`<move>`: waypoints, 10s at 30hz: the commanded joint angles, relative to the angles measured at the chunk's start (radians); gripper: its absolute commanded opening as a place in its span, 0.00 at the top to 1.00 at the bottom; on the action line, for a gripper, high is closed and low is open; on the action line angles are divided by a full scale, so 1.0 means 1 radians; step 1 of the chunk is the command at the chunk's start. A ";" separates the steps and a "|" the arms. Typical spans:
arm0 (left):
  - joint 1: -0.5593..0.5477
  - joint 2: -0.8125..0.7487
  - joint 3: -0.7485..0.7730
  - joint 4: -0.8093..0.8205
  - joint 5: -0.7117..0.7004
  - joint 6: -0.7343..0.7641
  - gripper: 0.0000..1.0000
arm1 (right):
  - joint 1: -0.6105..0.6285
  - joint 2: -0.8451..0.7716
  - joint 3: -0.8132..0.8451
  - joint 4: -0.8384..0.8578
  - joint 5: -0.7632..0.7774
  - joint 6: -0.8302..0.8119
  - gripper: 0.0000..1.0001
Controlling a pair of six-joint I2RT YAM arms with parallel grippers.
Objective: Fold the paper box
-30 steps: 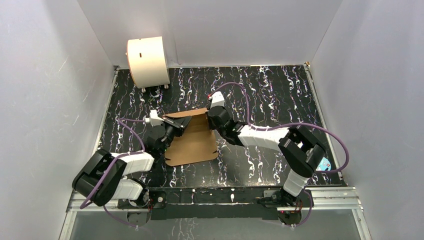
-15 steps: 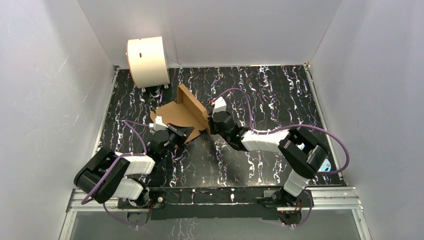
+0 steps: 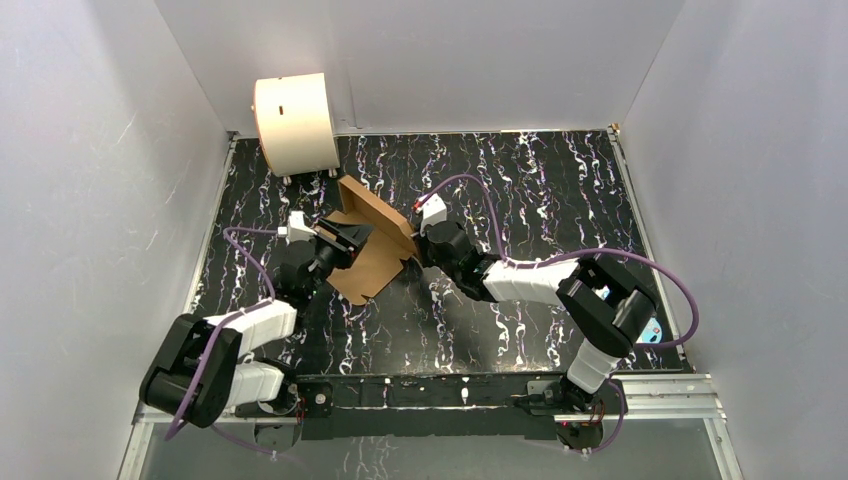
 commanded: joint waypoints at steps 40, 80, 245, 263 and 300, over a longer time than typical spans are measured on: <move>0.024 0.015 -0.033 0.161 -0.071 -0.232 1.00 | -0.007 -0.014 0.228 -0.234 0.020 0.110 0.98; -0.083 0.004 -0.179 0.258 -0.273 -0.184 1.00 | -0.089 -0.162 -0.053 0.015 -0.410 0.075 0.69; 0.045 -0.044 0.533 -0.852 0.233 0.518 0.31 | -0.090 0.025 0.017 0.058 -0.453 -0.438 0.93; 0.053 0.204 0.462 -0.596 0.543 0.399 0.36 | -0.090 0.064 -0.045 0.227 -0.339 -0.364 0.91; 0.033 0.142 0.337 -0.514 0.589 0.317 0.52 | -0.082 0.140 -0.045 0.383 -0.160 -0.229 0.76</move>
